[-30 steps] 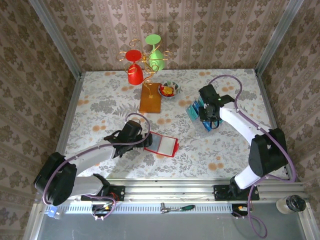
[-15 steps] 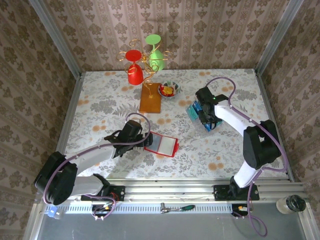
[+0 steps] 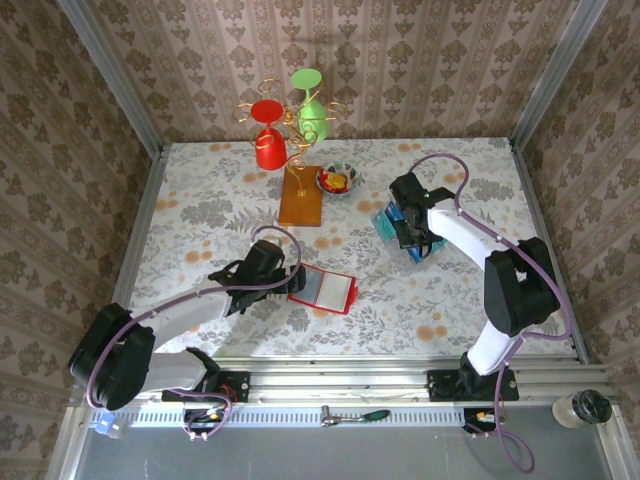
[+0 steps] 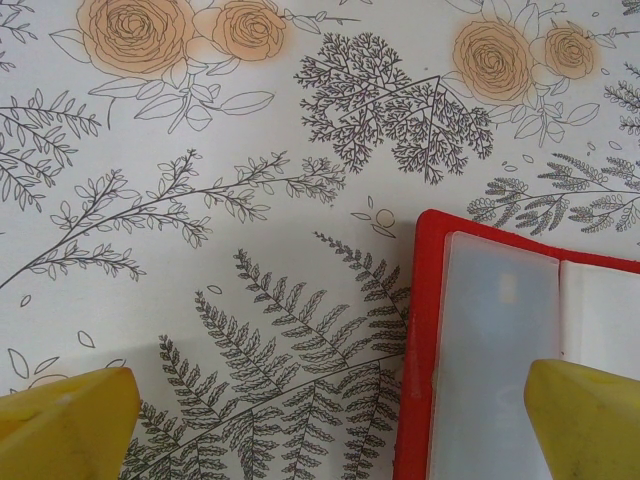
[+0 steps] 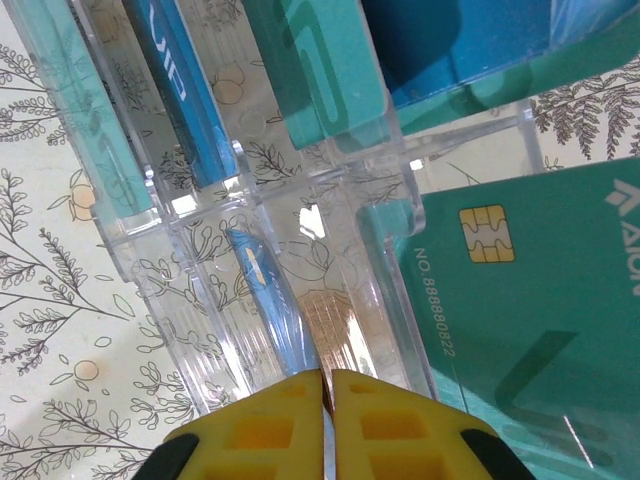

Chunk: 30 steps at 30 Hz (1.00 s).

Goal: Put the credit cards into the card holder
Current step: Pick up the credit card from the storage box.

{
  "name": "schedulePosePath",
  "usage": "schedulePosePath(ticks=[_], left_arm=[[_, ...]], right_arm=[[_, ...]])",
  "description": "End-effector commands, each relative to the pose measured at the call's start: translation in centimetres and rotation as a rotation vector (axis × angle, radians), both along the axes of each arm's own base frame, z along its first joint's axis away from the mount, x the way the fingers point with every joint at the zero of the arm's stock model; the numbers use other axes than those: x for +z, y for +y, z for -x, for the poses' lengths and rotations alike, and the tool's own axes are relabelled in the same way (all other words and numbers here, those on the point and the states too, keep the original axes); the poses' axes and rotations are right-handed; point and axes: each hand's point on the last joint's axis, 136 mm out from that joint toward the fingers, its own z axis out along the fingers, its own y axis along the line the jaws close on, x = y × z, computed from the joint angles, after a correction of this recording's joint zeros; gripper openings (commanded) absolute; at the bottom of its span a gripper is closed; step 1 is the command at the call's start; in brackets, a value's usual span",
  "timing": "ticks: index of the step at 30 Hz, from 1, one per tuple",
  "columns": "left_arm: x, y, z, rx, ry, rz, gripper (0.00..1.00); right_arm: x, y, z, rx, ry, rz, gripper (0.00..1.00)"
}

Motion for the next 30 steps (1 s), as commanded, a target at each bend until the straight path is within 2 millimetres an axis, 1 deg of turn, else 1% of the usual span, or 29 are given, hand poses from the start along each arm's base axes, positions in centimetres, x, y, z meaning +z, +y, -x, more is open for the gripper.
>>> schedulePosePath(ticks=[1, 3, 5, 9, 14, 17, 22, 25, 29, 30], left_arm=[[0.6, -0.8, -0.3, -0.026, -0.015, 0.008, 1.00], [0.6, -0.8, -0.3, -0.027, -0.014, 0.008, 1.00], [0.6, -0.8, -0.3, -0.025, -0.013, 0.008, 1.00], [0.6, -0.9, -0.3, -0.028, -0.013, 0.010, 1.00], [0.6, -0.9, -0.3, -0.027, -0.013, 0.011, 1.00], [0.5, -0.8, -0.3, -0.025, -0.013, 0.010, 1.00], [0.5, -0.8, -0.3, -0.026, -0.012, 0.009, 1.00], [0.6, -1.0, -0.3, -0.029, -0.012, 0.010, 1.00], [0.6, -1.4, -0.4, -0.046, -0.010, 0.017, 1.00], [0.6, -1.5, -0.5, -0.052, -0.007, 0.018, 1.00]], right_arm=[[-0.3, 0.8, 0.0, 0.025, 0.022, -0.043, 0.06], [-0.1, 1.0, 0.0, 0.032, 0.020, -0.056, 0.07], [-0.1, 1.2, 0.1, 0.036, 0.023, -0.064, 0.13], [-0.1, 1.1, 0.1, 0.036, 0.022, -0.064, 0.18], [-0.3, 1.1, 0.1, 0.035, 0.025, -0.064, 0.18], [-0.5, 1.2, 0.2, 0.036, 0.029, -0.069, 0.16], [-0.7, 1.4, 0.2, 0.042, 0.034, -0.077, 0.10], [-0.5, 1.4, 0.1, 0.048, 0.028, -0.078, 0.05], [0.4, 1.6, -0.1, 0.061, 0.013, -0.088, 0.00], [0.7, 1.7, -0.1, 0.064, 0.006, -0.092, 0.00]])
